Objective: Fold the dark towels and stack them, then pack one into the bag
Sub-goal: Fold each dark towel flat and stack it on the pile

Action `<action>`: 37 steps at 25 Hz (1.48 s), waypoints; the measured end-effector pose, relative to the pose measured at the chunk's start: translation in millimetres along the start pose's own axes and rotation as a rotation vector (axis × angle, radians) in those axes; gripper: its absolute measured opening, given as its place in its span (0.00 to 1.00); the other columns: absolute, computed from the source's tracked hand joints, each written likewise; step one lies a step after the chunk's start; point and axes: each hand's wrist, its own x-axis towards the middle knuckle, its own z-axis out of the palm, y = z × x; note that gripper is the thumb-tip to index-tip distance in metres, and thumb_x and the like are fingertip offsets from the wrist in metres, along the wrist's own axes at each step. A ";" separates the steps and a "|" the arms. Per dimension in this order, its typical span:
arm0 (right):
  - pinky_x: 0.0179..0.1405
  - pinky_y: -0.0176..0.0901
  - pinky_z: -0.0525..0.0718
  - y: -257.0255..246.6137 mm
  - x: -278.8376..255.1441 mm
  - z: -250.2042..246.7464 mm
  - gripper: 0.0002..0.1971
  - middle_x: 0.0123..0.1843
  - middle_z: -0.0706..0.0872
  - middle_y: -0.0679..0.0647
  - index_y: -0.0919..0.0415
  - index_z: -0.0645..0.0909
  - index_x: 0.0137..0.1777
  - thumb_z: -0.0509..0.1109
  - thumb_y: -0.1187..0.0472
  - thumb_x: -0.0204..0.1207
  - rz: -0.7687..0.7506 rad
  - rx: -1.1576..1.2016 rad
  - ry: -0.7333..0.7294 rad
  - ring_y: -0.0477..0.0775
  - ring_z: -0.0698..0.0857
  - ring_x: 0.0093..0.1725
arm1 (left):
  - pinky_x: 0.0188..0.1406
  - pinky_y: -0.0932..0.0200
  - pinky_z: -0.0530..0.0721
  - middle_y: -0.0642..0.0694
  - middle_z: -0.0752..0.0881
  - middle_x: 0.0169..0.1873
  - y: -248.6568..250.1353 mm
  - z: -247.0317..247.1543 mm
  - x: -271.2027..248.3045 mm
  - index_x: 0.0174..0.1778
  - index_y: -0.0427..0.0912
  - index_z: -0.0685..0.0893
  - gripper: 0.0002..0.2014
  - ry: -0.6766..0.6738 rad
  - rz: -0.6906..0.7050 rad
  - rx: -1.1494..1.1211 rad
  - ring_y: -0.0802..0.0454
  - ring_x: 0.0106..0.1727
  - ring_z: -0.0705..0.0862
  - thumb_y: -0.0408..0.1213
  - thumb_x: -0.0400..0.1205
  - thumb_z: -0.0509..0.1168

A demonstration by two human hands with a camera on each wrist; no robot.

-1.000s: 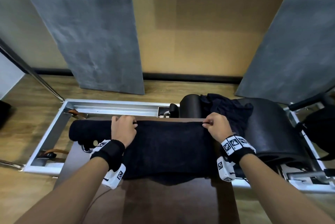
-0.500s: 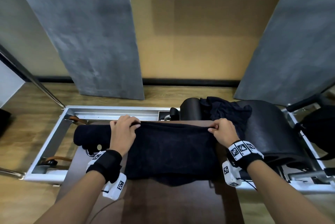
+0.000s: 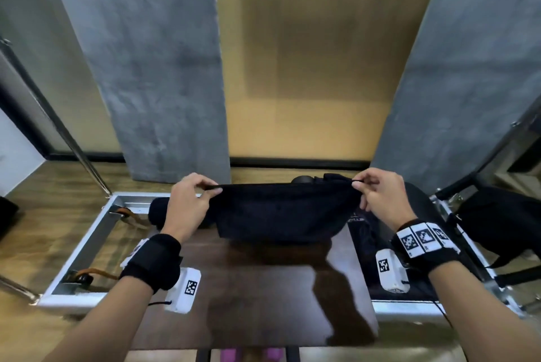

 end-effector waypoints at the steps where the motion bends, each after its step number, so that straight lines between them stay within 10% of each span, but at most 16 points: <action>1: 0.19 0.39 0.81 -11.6 -5.0 -8.8 0.10 0.23 0.85 0.55 0.57 0.86 0.41 0.77 0.71 0.80 -0.025 0.006 0.023 0.56 0.84 0.18 | 0.52 0.57 0.83 0.55 0.89 0.40 10.5 -10.8 -0.7 0.38 0.60 0.87 0.15 0.006 0.025 0.013 0.59 0.47 0.86 0.34 0.77 0.82; 5: 0.24 0.50 0.90 -52.5 -22.6 -34.3 0.07 0.40 0.89 0.68 0.66 0.82 0.44 0.74 0.75 0.81 -0.014 0.096 -0.038 0.65 0.92 0.27 | 0.38 0.55 0.84 0.55 0.90 0.39 48.4 -44.7 -5.7 0.40 0.52 0.89 0.08 0.070 0.016 0.065 0.53 0.35 0.88 0.39 0.78 0.82; 9: 0.32 0.55 0.92 -89.3 -38.8 -55.6 0.03 0.41 0.90 0.67 0.69 0.87 0.52 0.75 0.74 0.81 -0.084 0.188 0.123 0.65 0.92 0.28 | 0.15 0.60 0.82 0.41 0.91 0.37 81.5 -65.8 -9.4 0.43 0.36 0.85 0.07 0.040 -0.127 -0.383 0.38 0.29 0.94 0.29 0.84 0.76; 13: 0.24 0.37 0.84 -112.6 -48.1 -60.8 0.03 0.27 0.88 0.60 0.65 0.91 0.48 0.76 0.71 0.81 -0.120 0.138 0.153 0.53 0.85 0.20 | 0.27 0.59 0.90 0.40 0.91 0.35 97.0 -81.2 -10.7 0.45 0.37 0.85 0.06 0.085 -0.135 -0.572 0.43 0.32 0.94 0.23 0.84 0.73; 17: 0.16 0.37 0.70 -113.6 -50.5 -65.1 0.07 0.27 0.83 0.59 0.62 0.90 0.41 0.76 0.66 0.81 -0.025 0.207 0.136 0.54 0.72 0.15 | 0.16 0.65 0.75 0.48 0.87 0.23 88.3 -88.8 -14.2 0.45 0.35 0.88 0.05 0.076 -0.115 -0.452 0.52 0.14 0.79 0.30 0.83 0.78; 20: 0.16 0.40 0.74 -107.7 -52.2 -61.8 0.07 0.27 0.81 0.66 0.64 0.87 0.43 0.74 0.65 0.83 0.029 0.247 0.056 0.62 0.80 0.17 | 0.15 0.64 0.77 0.48 0.88 0.25 79.4 -88.2 -15.7 0.49 0.33 0.86 0.09 0.032 -0.177 -0.450 0.50 0.15 0.82 0.34 0.84 0.78; 23: 0.27 0.46 0.90 -102.4 -49.9 -49.2 0.05 0.39 0.86 0.69 0.71 0.86 0.48 0.73 0.69 0.84 0.094 0.340 0.002 0.69 0.93 0.32 | 0.28 0.54 0.92 0.42 0.91 0.35 76.6 -79.8 -17.6 0.51 0.34 0.82 0.05 -0.053 -0.255 -0.578 0.35 0.36 0.95 0.30 0.88 0.72; 28: 0.52 0.40 0.92 -99.9 -32.1 -32.6 0.05 0.51 0.91 0.65 0.68 0.86 0.46 0.72 0.73 0.84 0.002 0.408 0.099 0.54 0.96 0.47 | 0.58 0.52 0.93 0.32 0.87 0.49 77.2 -61.3 -7.0 0.52 0.31 0.82 0.02 0.057 -0.113 -0.711 0.35 0.54 0.95 0.22 0.89 0.65; 37: 0.56 0.53 0.92 -16.2 -106.6 -6.1 0.08 0.44 0.94 0.59 0.58 0.91 0.43 0.76 0.71 0.80 0.068 0.376 0.068 0.63 0.94 0.50 | 0.47 0.57 0.94 0.33 0.91 0.45 21.2 -27.9 -91.1 0.53 0.31 0.84 0.02 0.040 -0.232 -0.574 0.41 0.44 0.96 0.25 0.89 0.67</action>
